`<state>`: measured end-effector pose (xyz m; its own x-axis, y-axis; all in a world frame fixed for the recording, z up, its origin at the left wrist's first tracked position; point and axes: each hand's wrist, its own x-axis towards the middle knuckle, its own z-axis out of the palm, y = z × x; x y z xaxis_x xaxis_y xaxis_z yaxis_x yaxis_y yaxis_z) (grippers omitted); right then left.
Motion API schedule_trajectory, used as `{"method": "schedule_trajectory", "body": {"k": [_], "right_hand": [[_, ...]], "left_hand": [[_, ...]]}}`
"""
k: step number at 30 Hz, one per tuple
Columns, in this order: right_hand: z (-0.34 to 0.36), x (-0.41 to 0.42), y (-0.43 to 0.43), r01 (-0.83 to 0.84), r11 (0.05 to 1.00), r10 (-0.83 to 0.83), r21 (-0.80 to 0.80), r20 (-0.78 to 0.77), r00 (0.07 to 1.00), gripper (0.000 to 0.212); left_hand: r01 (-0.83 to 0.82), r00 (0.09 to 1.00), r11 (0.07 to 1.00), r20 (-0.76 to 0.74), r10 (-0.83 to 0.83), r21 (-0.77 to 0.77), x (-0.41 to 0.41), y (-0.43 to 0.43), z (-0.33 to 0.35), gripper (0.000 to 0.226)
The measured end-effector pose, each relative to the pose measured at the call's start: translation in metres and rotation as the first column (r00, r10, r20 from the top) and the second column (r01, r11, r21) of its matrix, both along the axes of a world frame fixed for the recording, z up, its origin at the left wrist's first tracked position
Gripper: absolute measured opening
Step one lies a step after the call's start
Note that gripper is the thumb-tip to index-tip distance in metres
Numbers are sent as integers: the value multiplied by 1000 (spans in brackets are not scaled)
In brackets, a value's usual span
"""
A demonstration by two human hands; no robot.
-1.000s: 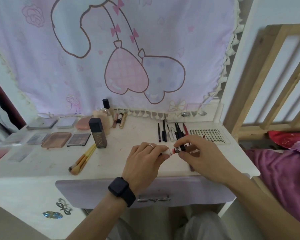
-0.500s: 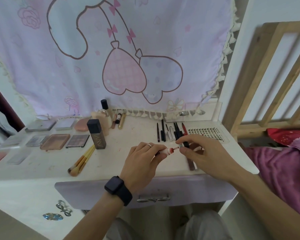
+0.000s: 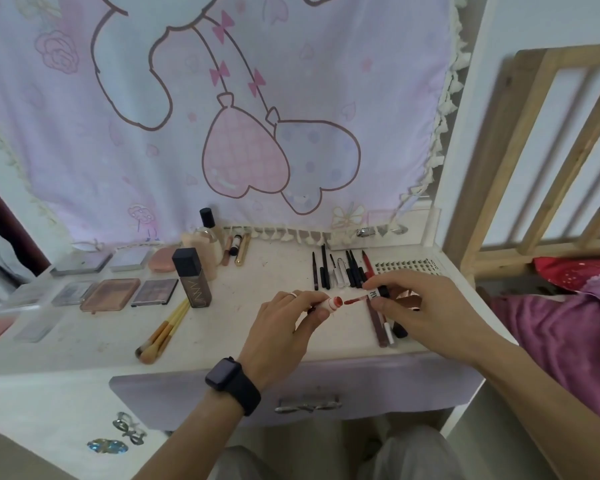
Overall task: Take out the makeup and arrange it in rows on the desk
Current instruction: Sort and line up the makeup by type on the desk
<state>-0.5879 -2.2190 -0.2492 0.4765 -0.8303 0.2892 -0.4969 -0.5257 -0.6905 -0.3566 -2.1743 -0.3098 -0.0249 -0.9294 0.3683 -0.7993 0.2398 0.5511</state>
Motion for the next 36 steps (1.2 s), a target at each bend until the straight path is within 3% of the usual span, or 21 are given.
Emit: {"method": "schedule_trajectory", "body": {"k": [3, 6, 10, 12, 15, 17, 21, 28, 31, 36], "right_hand": [[-4, -5, -3, 37, 999, -37, 4, 53, 998, 25], [-11, -10, -8, 72, 993, -92, 89, 234, 968, 22], [-16, -23, -15, 0, 949, -180, 314, 544, 819, 22], [-20, -33, -21, -73, 921, -210, 382, 646, 734, 34], [-26, -52, -30, -53, 910, -276, 410, 697, 662, 66], [-32, -67, -37, 4, 903, -329, 430, 684, 651, 53], [-49, -92, -49, 93, 896, -373, 434, 622, 688, 26], [-88, -114, -72, 305, 870, -464, 387, 435, 772, 21], [-94, -113, -80, 389, 870, -476, 304, 306, 825, 23], [-101, -99, -92, 483, 851, -519, 207, 192, 833, 20]], "left_hand": [[-7, 996, 1000, -87, 7, -3, -1, -1, 5, 20], [-34, 974, 999, -222, 40, 29, -6, -3, 11, 13], [-44, 920, 998, -388, 61, 52, -16, -16, 27, 12], [-37, 905, 998, -423, 54, 47, -23, -27, 39, 11], [-12, 900, 998, -434, 39, 65, -38, -49, 60, 11], [32, 906, 997, -423, 2, 73, -51, -65, 73, 12], [115, 962, 985, -262, -79, 127, -80, -99, 89, 16], [150, 985, 925, 23, -169, 349, -118, -153, 74, 23], [110, 968, 911, 164, -188, 398, -127, -168, 66, 20], [49, 872, 910, 427, -240, 412, -141, -183, 57, 24]]}}
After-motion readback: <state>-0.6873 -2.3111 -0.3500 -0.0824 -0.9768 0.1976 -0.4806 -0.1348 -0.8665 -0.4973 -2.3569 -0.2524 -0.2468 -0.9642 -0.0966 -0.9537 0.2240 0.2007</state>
